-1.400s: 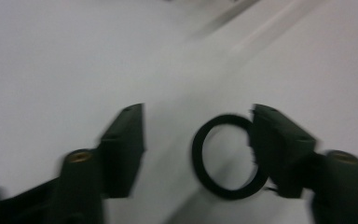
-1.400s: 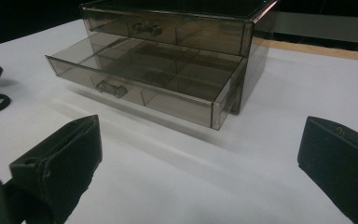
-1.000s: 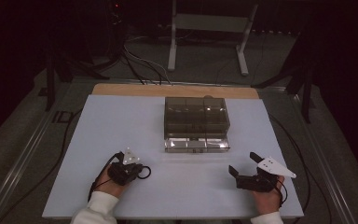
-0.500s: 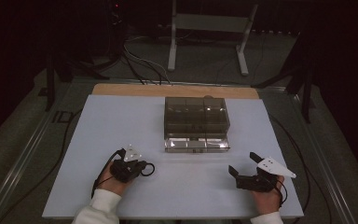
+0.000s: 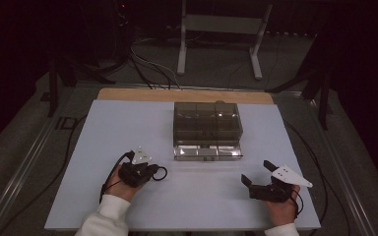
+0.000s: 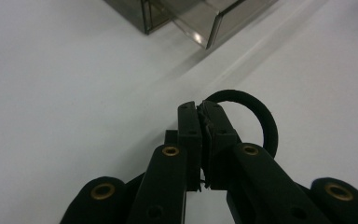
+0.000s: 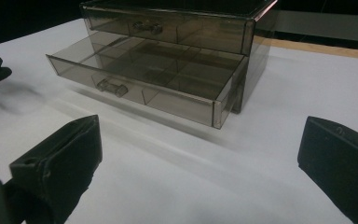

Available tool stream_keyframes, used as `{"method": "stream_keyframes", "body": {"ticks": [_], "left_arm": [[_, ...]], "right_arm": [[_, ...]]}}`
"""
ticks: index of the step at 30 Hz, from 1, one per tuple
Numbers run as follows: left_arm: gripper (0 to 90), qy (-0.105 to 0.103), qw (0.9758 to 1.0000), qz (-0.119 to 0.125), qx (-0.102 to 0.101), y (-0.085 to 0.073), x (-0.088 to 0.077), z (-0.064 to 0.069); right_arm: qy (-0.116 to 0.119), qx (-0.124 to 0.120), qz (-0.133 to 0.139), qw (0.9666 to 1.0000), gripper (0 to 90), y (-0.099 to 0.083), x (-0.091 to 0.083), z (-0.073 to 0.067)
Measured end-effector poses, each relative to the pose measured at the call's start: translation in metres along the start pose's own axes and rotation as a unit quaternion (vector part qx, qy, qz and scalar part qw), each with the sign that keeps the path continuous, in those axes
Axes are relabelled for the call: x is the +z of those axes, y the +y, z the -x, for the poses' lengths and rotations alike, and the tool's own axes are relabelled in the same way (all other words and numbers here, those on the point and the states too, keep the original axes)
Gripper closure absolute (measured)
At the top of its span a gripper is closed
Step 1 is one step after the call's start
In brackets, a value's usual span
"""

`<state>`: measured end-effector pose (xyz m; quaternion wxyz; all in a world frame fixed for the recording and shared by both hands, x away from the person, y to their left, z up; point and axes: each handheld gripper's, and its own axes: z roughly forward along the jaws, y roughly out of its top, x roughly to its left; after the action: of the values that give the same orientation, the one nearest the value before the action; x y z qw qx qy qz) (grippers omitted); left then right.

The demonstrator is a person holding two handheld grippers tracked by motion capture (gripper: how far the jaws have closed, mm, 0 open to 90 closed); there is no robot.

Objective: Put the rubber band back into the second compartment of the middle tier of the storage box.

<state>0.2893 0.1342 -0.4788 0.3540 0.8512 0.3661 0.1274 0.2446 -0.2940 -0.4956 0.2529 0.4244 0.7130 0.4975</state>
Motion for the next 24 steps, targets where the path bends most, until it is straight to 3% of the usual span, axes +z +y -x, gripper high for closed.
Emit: {"method": "stream_keyframes", "body": {"ticks": [24], "left_arm": [[88.2,-0.032,0.999,0.029,0.012,0.041,-0.003,0.006]], "right_arm": [[0.001,0.0,0.0,1.0,0.3,0.0,0.0,0.0]]}}
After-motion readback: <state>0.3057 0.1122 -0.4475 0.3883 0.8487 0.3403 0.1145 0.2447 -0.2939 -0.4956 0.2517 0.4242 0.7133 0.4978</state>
